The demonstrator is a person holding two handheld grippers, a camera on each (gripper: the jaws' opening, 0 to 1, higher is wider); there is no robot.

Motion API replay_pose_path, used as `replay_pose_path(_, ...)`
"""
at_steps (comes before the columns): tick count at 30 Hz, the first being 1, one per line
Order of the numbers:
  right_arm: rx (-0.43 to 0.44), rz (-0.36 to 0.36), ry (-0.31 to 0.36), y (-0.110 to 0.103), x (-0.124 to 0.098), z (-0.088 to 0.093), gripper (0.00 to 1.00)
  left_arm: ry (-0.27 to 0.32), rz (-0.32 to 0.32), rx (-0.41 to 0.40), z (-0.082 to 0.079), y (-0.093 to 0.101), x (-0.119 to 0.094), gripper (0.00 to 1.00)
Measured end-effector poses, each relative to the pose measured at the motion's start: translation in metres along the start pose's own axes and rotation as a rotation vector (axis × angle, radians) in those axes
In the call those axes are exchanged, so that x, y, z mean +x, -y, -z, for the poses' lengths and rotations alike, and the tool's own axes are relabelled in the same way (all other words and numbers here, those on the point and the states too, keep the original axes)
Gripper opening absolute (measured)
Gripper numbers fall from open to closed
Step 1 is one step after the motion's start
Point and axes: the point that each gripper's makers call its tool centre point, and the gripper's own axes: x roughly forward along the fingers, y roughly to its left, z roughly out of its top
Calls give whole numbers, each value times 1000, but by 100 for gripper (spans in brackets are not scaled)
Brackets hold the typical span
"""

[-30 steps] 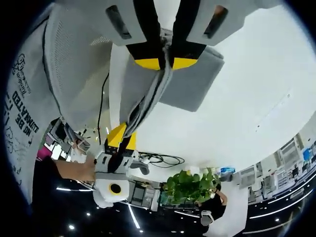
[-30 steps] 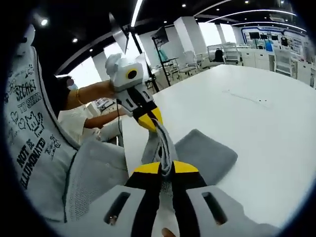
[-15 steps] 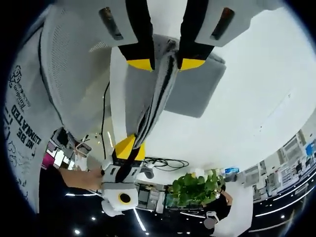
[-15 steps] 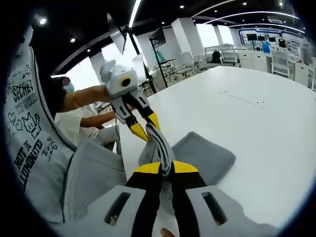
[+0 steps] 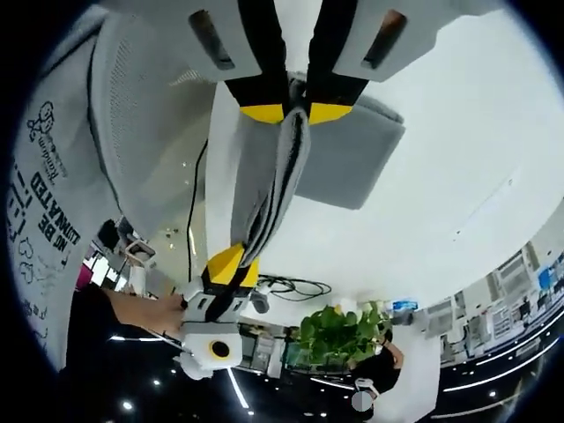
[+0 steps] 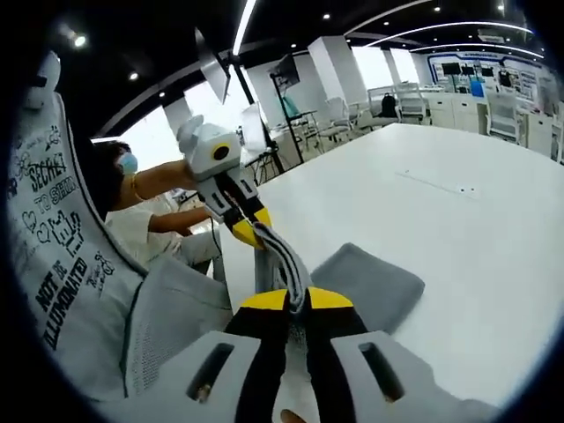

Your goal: Fold the towel on the table until its edges align and the towel forms a compact rectangular stack.

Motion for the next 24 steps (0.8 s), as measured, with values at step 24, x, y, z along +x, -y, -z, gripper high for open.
replay_pose_path(24, 69, 67, 85, 39, 4, -29, 5, 101, -99, -108, -25, -46, 1, 6)
